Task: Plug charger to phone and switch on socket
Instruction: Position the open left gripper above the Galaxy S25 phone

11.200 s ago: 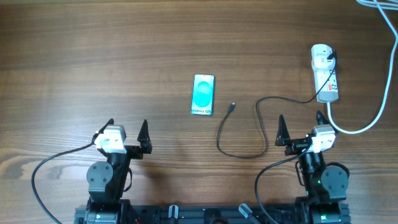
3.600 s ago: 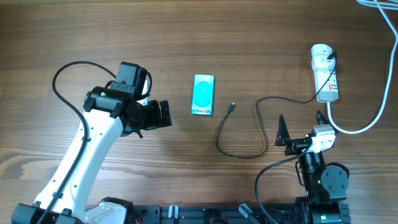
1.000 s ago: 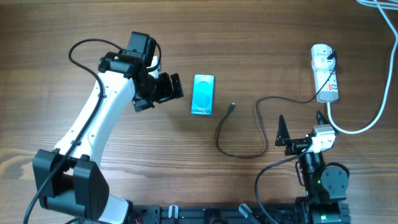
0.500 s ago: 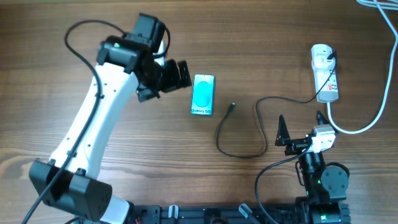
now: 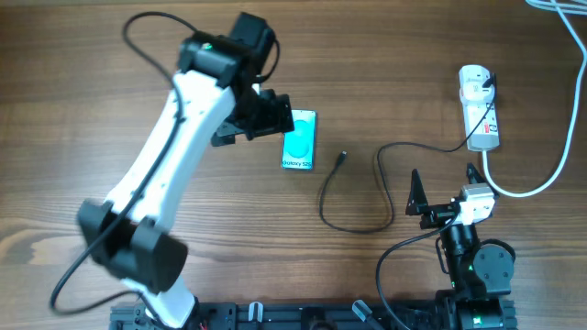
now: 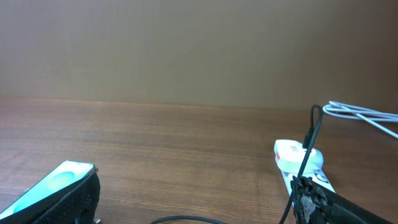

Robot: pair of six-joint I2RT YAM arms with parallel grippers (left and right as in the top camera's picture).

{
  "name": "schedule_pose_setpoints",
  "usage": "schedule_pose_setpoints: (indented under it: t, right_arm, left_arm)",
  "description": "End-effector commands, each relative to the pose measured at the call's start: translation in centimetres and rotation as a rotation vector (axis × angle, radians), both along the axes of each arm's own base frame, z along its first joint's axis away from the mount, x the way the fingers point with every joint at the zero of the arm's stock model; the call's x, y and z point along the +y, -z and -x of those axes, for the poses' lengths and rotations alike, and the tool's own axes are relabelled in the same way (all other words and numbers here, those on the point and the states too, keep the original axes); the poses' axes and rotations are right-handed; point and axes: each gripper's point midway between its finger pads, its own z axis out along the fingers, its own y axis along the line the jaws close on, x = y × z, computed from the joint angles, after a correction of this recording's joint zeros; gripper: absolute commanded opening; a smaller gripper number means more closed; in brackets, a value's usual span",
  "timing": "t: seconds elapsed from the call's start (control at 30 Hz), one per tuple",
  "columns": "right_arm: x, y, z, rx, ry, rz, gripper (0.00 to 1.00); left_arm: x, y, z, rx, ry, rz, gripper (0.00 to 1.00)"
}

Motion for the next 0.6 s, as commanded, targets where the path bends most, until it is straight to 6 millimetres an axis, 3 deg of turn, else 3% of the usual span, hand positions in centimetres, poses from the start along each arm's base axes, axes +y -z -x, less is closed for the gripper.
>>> schedule_pose_setpoints:
  t: [0.0,0.23,0.37,0.57]
  right_arm:
    - [-0.1,-0.1,0.0,-0.004,0.002,-0.014,1.00]
    - [-0.1,-0.1,0.0,-0.004,0.002,-0.014,1.00]
    - [-0.1,-0.1,0.0,-0.004,0.002,-0.014,1.00]
    - [-0.1,-0.1,0.0,-0.004,0.002,-0.014,1.00]
  left_arm:
    - [-0.7,1.9,-0.4,0.029,0.017,-0.053,0.99]
    - [-3.6,2.2,-2.0,-0.059,0.048,-0.008,1.00]
    - [-4.2,2.1,-2.9,-0.090,0.003,0.015,1.00]
    - [-4.7,4.5,-3.0,-0.033,-0.012,-0.002,1.00]
